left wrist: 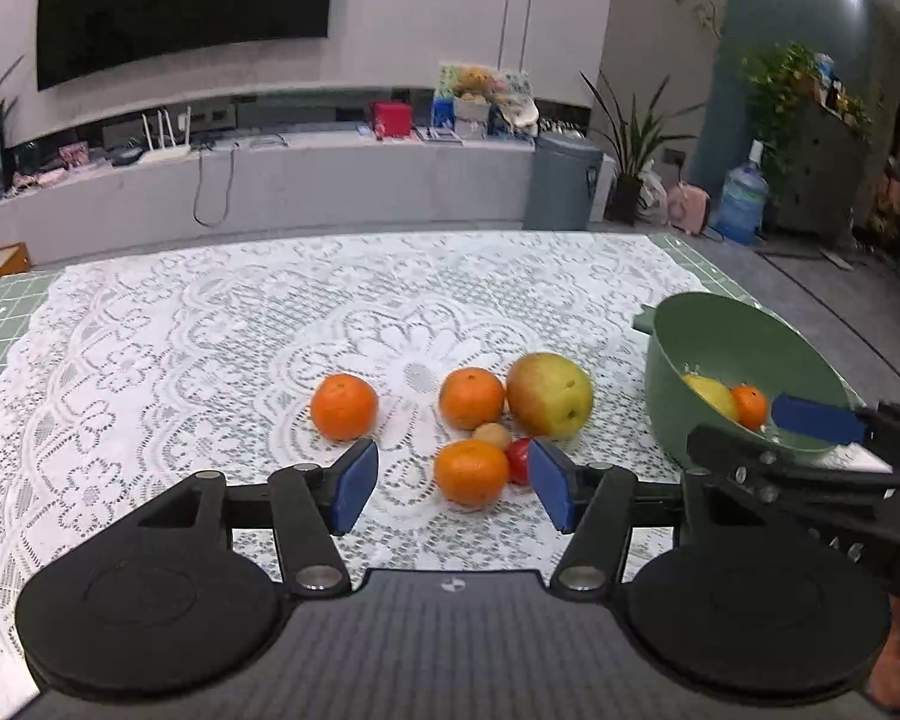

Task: Organize fruits
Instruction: 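Withdraw both tools from the colander toward the remaining fruits, then grasp an orange with the left tool while the right tool grasps the red-yellow pear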

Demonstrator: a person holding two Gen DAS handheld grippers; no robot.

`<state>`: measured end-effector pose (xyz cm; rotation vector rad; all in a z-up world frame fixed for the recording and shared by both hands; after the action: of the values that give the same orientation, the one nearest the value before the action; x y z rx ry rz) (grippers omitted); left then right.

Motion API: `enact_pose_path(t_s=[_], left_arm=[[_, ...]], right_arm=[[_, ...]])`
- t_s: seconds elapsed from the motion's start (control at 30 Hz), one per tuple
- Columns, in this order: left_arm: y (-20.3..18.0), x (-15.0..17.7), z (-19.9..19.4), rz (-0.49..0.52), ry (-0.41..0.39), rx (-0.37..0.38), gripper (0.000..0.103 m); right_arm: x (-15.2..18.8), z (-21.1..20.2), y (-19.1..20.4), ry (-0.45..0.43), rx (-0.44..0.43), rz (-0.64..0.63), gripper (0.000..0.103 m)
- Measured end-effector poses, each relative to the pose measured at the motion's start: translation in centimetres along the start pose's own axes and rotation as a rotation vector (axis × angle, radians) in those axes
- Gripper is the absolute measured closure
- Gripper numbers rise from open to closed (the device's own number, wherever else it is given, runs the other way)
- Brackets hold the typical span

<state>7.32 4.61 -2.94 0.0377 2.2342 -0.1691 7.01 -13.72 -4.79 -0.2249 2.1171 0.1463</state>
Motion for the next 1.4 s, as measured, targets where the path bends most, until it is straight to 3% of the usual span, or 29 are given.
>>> enact_pose_path(t_s=[0.13,0.27,0.57,0.7,0.9,1.4], left_arm=[[0.7,0.9,0.2,-0.029,-0.052,0.025,0.035],[1.0,1.6,0.9,0.007,-0.070,-0.003,0.036],[3.1,2.8,3.1,-0.049,-0.025,0.012,0.039],[3.5,3.0,4.1,-0.060,0.000,0.013,0.044],[2.6,3.0,5.1,-0.045,0.013,0.113,0.045],[1.3,3.0,9.0,-0.039,0.082,0.172,0.043]], right_arm=[[1.2,0.9,0.6,-0.023,-0.010,0.008,0.026],[1.6,2.0,1.3,-0.034,-0.007,-0.020,0.026],[2.7,4.5,2.5,0.020,-0.044,-0.060,0.027],[2.8,5.4,3.1,0.028,-0.069,-0.076,0.034],[3.0,6.8,2.9,0.040,-0.026,-0.116,0.051],[3.4,8.5,3.4,0.015,-0.020,-0.219,0.055]])
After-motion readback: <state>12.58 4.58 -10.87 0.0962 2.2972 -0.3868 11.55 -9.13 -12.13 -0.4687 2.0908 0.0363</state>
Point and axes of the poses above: each gripper's, at about its wrist camera, not at the fingertips, and z roughly the way its jaws point, y to its left, x to its underside, the point moved 5 cm from there along z, roughly the way its jaws point, and after that the axes turned 2 degrees about x, right-handed, at the moved point
